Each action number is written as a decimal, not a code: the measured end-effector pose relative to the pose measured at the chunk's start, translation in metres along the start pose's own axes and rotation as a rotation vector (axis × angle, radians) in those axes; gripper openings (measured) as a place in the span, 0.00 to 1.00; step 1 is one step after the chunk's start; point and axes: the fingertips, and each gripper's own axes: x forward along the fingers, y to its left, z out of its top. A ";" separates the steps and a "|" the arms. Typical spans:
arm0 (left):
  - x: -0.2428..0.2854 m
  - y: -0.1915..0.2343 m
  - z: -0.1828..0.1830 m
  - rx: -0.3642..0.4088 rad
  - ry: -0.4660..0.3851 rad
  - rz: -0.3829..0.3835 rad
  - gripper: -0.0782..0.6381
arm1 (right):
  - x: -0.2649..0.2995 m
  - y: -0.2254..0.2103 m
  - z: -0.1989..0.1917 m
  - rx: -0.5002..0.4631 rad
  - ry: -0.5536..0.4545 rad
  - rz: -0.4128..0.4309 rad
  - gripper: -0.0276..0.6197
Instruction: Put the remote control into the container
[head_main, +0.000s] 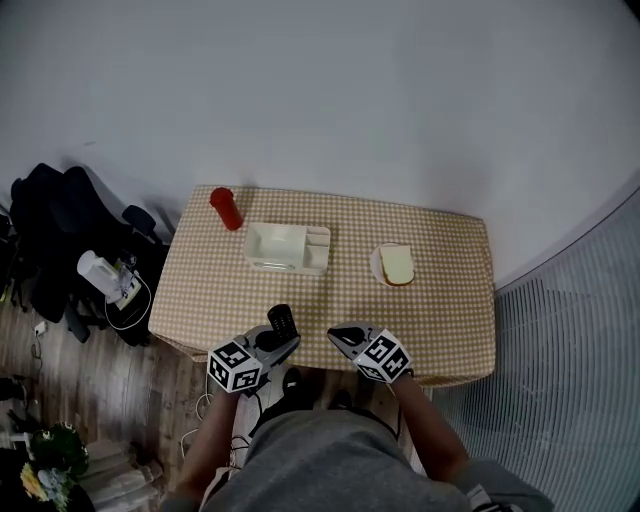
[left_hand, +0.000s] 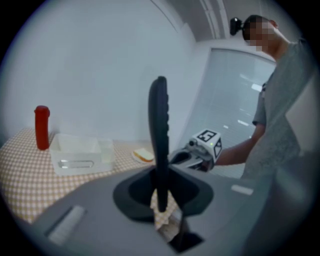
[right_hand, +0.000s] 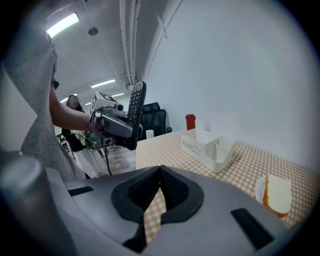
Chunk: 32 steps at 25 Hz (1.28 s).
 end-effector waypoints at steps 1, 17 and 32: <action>0.000 0.004 0.000 0.007 0.005 -0.007 0.19 | 0.003 -0.001 0.001 0.003 0.002 -0.009 0.07; -0.013 0.062 0.002 0.094 0.083 -0.168 0.19 | 0.044 -0.019 0.028 0.036 0.005 -0.179 0.07; 0.002 0.107 0.004 0.093 0.090 -0.189 0.19 | 0.046 -0.039 0.033 -0.043 0.106 -0.209 0.07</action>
